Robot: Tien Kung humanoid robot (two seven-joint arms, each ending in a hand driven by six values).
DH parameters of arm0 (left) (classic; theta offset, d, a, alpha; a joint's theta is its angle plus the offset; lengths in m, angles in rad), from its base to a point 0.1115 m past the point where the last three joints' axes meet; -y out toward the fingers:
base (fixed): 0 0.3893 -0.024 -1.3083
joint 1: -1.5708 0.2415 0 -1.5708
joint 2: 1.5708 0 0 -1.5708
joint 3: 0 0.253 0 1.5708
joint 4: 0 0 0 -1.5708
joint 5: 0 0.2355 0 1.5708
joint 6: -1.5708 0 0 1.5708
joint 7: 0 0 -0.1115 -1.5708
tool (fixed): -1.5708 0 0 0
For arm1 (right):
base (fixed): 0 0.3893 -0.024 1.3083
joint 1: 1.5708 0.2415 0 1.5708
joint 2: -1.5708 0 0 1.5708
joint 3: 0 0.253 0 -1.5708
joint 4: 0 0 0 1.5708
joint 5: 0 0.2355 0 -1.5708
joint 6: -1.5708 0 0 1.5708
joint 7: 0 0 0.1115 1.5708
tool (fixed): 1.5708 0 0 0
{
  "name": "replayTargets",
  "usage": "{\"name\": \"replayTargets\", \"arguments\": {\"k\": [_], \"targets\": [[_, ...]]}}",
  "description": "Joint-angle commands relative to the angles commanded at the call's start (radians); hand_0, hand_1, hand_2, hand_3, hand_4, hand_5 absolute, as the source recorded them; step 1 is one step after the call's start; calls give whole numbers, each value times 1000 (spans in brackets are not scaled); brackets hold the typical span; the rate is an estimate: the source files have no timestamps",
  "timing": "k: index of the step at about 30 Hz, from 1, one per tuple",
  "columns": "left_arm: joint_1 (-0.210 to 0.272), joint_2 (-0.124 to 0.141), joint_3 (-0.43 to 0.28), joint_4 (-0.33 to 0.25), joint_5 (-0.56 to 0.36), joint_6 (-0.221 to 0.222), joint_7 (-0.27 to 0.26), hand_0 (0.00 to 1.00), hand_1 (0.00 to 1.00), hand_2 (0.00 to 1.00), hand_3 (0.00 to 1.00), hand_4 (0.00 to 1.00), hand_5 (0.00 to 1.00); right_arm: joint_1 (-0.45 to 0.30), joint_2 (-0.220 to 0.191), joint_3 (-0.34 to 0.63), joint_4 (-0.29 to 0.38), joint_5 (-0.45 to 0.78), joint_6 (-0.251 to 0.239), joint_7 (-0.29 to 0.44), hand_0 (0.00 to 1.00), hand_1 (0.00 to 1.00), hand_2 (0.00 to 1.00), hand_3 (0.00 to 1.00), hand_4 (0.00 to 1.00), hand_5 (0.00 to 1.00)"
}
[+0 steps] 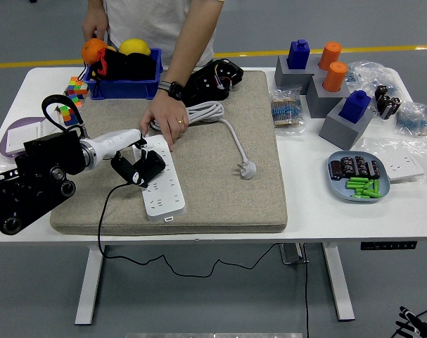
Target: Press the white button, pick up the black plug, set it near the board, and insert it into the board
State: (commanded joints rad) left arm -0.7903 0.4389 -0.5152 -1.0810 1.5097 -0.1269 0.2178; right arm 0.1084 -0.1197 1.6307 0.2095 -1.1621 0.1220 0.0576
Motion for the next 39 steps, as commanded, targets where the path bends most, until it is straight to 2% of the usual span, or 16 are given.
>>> {"name": "replayTargets", "arguments": {"k": [1, 2, 7, 8, 13, 14, 19, 20, 22, 26, 27, 39], "targets": [[0, 0, 0, 0, -1, 2, 0, 724, 559, 431, 569, 940, 2, 0, 0, -1, 0, 1, 0, 0, 795, 687, 638, 624, 724, 462], [1, 0, 0, 0, -1, 4, -2, 341, 353, 372, 558, 875, 2, 0, 0, -1, 0, 1, 0, 0, 795, 687, 638, 624, 724, 462], [2, -1, 1, 0, 1, 8, 0, 341, 353, 372, 558, 875, 2, -1, -1, 2, 0, 0, 0, 0, 795, 687, 638, 624, 724, 462], [3, -1, 1, 0, 2, 8, 0, 302, 308, 364, 553, 814, 2, -1, -1, 3, 0, -1, 0, 0, 795, 687, 638, 624, 724, 462], [5, -1, 5, 7, 7, 15, -11, 302, 308, 364, 553, 814, 2, -3, 1, 6, 0, -3, 0, 1, 795, 687, 638, 624, 724, 462], [5, -1, 5, 9, 10, 17, -13, 296, 281, 330, 545, 771, 2, -3, 1, 6, 0, -2, -1, 2, 795, 687, 638, 623, 724, 463], [5, 1, -3, 13, 25, 24, -16, 296, 281, 330, 545, 771, 2, -4, 2, 9, -1, -4, 0, 1, 795, 687, 638, 623, 724, 463], [5, 2, -5, 13, 26, 24, -17, 299, 267, 305, 508, 756, 2, -4, 2, 8, -1, -4, 0, 1, 795, 687, 638, 624, 724, 463], [4, 5, -9, 12, 28, 23, -16, 299, 267, 305, 508, 756, 2, -4, 1, 7, 0, -3, 0, 1, 795, 687, 638, 624, 724, 463], [-2, 11, -16, 12, 32, 15, -11, 299, 267, 305, 508, 756, 2, -3, 1, 9, 0, -3, 0, 1, 795, 687, 638, 624, 724, 463], [-4, 14, -14, 12, 32, 12, -9, 299, 253, 291, 467, 754, 2, -3, 1, 10, 0, -3, -1, 1, 794, 687, 638, 624, 725, 463], [-19, 43, 14, 1, 14, -28, 4, 303, 244, 278, 444, 737, 2, -2, 1, 13, 0, -2, -1, 1, 795, 686, 638, 623, 725, 462]]}}
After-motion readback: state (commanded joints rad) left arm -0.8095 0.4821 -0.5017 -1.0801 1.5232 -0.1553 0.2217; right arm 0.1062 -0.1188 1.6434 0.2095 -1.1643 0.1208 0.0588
